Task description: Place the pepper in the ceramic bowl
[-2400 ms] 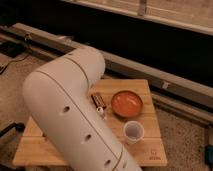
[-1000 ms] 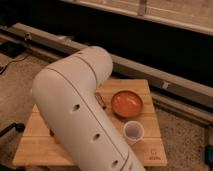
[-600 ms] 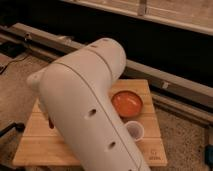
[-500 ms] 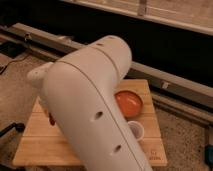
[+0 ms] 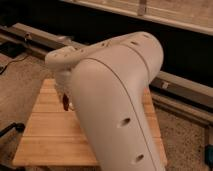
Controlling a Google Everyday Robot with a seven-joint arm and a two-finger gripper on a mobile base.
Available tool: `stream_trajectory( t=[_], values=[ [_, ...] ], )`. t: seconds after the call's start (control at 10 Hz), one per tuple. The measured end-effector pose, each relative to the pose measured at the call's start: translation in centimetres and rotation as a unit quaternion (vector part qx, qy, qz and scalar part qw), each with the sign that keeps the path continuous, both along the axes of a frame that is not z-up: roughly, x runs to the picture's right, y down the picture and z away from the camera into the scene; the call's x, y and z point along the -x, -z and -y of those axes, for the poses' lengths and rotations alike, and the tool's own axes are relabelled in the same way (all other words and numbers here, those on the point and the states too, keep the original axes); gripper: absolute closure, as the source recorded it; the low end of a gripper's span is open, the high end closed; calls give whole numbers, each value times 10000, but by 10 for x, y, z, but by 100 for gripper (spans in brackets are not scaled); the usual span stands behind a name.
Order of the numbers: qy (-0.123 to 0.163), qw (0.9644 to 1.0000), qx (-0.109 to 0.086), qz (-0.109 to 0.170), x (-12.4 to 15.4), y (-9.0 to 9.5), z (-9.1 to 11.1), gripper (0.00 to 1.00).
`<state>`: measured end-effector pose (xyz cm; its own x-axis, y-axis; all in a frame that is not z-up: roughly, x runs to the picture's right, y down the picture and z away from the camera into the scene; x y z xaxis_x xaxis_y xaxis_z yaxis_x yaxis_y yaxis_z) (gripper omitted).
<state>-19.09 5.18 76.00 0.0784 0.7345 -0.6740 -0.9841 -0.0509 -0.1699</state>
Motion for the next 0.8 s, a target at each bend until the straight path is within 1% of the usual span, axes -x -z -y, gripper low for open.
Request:
stream_trajectory(
  t=[0.2,0.3,0.4,0.5,0.6,0.8],
  values=[
    [-66,9999,23,-86,-30,-14,12,100],
    [-141,9998,48,-158,-51,-25,19,100],
    [-208,9995,64,-229,-69,-32,22,100],
    [-317,9989,96,-327,-93,-41,25,100],
    [-460,9977,163,-466,-121,-50,22,100],
    [-686,9953,230,-639,-153,-61,18,100]
  ],
)
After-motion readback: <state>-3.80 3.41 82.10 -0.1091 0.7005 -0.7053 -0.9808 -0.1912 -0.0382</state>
